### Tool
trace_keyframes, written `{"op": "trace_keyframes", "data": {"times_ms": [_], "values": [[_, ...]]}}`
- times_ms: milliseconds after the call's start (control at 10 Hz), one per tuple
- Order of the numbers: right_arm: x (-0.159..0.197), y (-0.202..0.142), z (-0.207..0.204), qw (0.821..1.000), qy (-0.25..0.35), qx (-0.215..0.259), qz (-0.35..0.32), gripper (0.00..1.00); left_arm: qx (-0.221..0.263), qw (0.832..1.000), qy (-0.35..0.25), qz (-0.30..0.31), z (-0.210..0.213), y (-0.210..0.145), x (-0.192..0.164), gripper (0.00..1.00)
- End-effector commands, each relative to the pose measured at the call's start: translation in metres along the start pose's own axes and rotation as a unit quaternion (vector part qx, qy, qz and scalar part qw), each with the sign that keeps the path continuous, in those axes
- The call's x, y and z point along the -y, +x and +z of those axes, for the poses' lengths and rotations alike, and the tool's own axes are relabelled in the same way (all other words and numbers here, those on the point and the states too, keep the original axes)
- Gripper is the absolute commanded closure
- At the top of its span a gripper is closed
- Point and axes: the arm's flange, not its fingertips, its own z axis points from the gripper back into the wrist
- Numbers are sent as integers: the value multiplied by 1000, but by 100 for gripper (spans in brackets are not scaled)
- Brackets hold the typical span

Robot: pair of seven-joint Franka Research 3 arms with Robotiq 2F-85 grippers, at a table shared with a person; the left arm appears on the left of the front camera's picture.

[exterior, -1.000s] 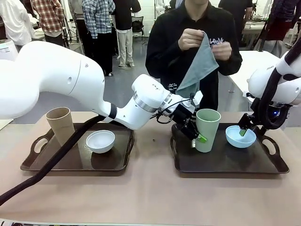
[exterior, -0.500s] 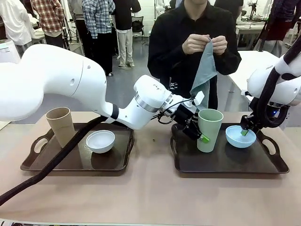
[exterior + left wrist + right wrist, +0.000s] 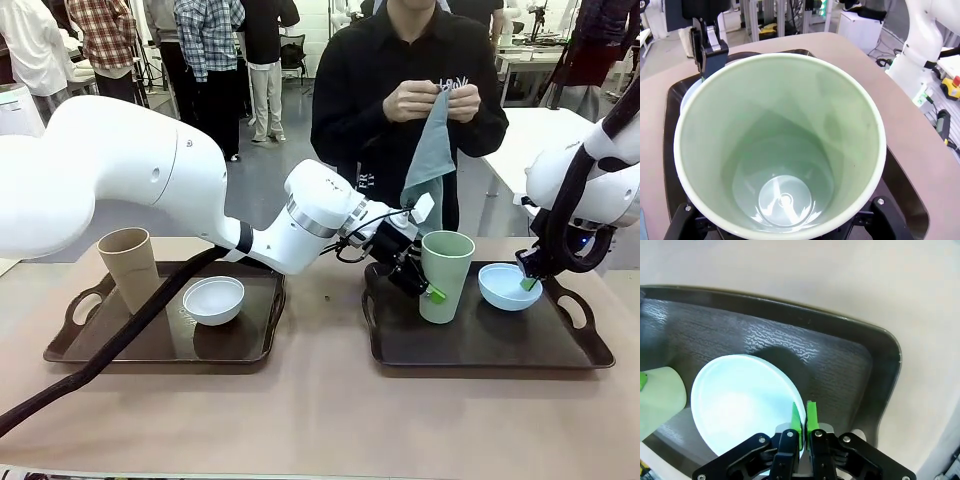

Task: Set up a tray with a mat and arrange the tableware.
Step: Pick up the Picnic Bowl and Reusable plastic cup from the Handle tray in front of the human's position and hold them in the air.

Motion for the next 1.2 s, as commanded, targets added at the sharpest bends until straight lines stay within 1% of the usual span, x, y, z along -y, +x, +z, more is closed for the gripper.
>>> {"op": "trace_keyframes", "data": {"times_ms": [0,100,200,300,400,500,600,700,900,1100], "values": [[3,-5,-5,1000,7,3,14,100,6,1000,-1,-8,5,3,1,74],[1,-5,-3,1000,10,6,16,100,2,1000,3,1,6,3,1,100],[-3,-7,3,1000,20,5,18,100,-2,1000,17,6,9,2,2,100],[-12,-13,19,999,33,-1,25,100,-5,1000,17,17,17,10,9,100],[-23,-21,44,998,41,10,39,100,-6,999,32,10,29,23,22,100],[-34,-31,75,997,49,24,50,100,-20,998,63,19,45,38,36,100],[-46,-43,107,993,91,40,70,100,-24,995,91,21,63,54,52,100],[-56,-57,142,991,80,60,88,100,-32,992,119,22,81,76,73,100],[-68,-83,194,990,48,84,103,100,-69,982,175,16,104,115,112,100],[-70,-100,226,991,18,95,94,100,-73,977,201,-5,120,152,151,100]]}}
